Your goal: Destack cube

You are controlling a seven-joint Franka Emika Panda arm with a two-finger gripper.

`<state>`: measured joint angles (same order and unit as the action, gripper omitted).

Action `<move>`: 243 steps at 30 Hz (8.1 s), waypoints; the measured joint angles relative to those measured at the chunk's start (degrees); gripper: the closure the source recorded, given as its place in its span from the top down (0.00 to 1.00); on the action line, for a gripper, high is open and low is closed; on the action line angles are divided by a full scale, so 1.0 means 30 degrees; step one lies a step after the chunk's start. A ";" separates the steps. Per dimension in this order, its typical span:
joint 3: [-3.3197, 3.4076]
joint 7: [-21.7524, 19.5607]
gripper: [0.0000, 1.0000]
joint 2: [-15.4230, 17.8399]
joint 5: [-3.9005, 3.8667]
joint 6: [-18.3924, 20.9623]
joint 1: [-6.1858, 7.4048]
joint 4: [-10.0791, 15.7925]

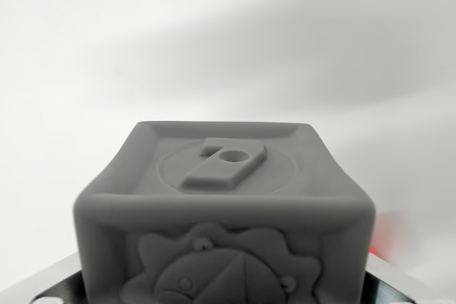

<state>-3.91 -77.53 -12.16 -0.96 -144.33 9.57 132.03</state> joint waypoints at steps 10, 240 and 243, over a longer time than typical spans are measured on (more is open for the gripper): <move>0.0086 -0.1449 0.00 -0.0943 -0.0056 0.0243 0.0148 -0.1202; 0.0842 -0.5320 1.00 0.0282 0.0127 0.6801 0.1071 -0.6541; 0.0841 -0.5317 1.00 0.0408 0.0129 0.7062 0.1072 -0.6672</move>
<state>-1.38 -93.48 -10.94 -0.58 -123.15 12.79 112.01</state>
